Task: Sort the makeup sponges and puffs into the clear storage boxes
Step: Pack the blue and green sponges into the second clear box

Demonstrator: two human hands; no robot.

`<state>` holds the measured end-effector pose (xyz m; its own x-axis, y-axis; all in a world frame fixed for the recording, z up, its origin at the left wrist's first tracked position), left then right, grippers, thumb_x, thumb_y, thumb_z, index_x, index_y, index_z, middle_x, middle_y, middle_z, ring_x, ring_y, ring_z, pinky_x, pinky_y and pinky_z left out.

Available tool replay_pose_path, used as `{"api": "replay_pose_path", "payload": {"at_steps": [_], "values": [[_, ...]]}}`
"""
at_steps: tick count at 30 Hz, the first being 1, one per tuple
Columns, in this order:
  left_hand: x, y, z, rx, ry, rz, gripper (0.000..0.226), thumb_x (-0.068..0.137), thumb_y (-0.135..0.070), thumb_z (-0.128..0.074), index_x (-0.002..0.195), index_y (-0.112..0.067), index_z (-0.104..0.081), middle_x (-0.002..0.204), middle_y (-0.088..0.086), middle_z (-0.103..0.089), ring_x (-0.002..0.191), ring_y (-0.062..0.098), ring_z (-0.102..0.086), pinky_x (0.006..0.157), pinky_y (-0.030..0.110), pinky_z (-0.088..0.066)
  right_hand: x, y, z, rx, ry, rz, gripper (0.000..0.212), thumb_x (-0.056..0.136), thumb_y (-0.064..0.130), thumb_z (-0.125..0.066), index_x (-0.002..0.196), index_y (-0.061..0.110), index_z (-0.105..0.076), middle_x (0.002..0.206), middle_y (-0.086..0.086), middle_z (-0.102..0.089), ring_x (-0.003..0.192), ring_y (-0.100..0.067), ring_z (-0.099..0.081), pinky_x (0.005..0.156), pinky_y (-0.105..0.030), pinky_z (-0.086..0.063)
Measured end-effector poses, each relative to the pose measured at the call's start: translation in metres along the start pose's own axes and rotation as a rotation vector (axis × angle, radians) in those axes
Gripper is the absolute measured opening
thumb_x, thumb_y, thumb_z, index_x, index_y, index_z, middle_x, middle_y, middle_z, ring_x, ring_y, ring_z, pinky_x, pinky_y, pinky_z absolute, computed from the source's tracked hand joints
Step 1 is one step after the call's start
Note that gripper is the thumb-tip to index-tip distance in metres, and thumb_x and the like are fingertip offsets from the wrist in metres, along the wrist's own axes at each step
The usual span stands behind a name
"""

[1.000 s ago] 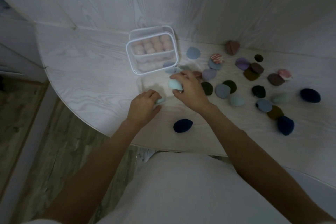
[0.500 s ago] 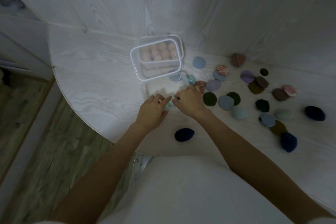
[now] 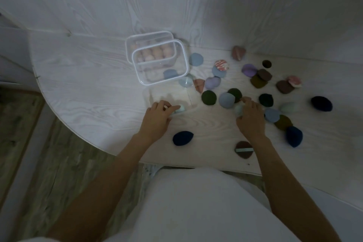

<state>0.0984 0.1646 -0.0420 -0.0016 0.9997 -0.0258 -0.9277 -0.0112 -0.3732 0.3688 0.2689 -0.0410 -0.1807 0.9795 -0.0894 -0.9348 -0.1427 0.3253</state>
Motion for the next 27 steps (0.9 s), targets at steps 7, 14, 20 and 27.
{"api": "replay_pose_path", "payload": {"at_steps": [7, 14, 20, 27], "values": [[0.004, -0.004, -0.001, 0.041, 0.011, 0.017, 0.048, 0.08, -0.001, -0.063, 0.125, -0.013, -0.055, 0.133, 0.005, -0.053, 0.116, 0.028, -0.049, 0.072, 0.037, -0.042, -0.008, 0.017, 0.022, 0.258, -0.069, 0.126, 0.032, 0.078, 0.01, -0.068, 0.106, 0.006, -0.055, 0.098, -0.012, -0.056, 0.08, -0.021, -0.052, 0.063, -0.029, -0.04], [0.007, -0.011, 0.004, 0.066, -0.009, 0.013, 0.056, 0.08, -0.021, -0.067, 0.133, -0.022, -0.048, 0.113, 0.003, -0.063, 0.102, 0.027, -0.055, 0.067, 0.035, -0.042, 0.009, 0.119, 0.005, 0.317, 0.114, 0.504, 0.043, 0.081, 0.015, -0.066, 0.121, 0.012, -0.051, 0.125, -0.012, -0.049, 0.103, -0.021, -0.052, 0.077, -0.03, -0.049], [0.008, -0.014, 0.006, 0.043, -0.081, 0.09, 0.03, 0.073, -0.026, -0.077, 0.101, -0.019, -0.067, 0.097, 0.004, -0.069, 0.089, 0.029, -0.062, 0.062, 0.037, -0.046, 0.031, 0.154, -0.023, -0.199, 0.276, 0.716, 0.02, 0.08, -0.003, -0.059, 0.099, 0.003, -0.063, 0.101, -0.017, -0.057, 0.084, -0.032, -0.06, 0.064, -0.037, -0.051], [0.004, -0.013, 0.0, 0.048, -0.14, 0.132, 0.031, 0.07, -0.026, -0.079, 0.099, -0.021, -0.07, 0.093, 0.002, -0.069, 0.086, 0.027, -0.064, 0.064, 0.035, -0.046, 0.036, 0.156, -0.019, -0.442, 0.359, 0.753, 0.014, 0.087, 0.009, -0.053, 0.094, 0.008, -0.065, 0.095, -0.01, -0.066, 0.09, -0.027, -0.059, 0.068, -0.031, -0.036]]}}
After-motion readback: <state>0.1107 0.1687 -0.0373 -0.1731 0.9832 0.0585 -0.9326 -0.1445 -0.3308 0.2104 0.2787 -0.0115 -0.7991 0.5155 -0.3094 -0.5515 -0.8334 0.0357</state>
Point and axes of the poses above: each hand's wrist, its own x-axis towards the middle knuckle, its own z-axis out of the back of the hand, y = z × x, the point moved 3 cm from there along x, towards the middle knuckle
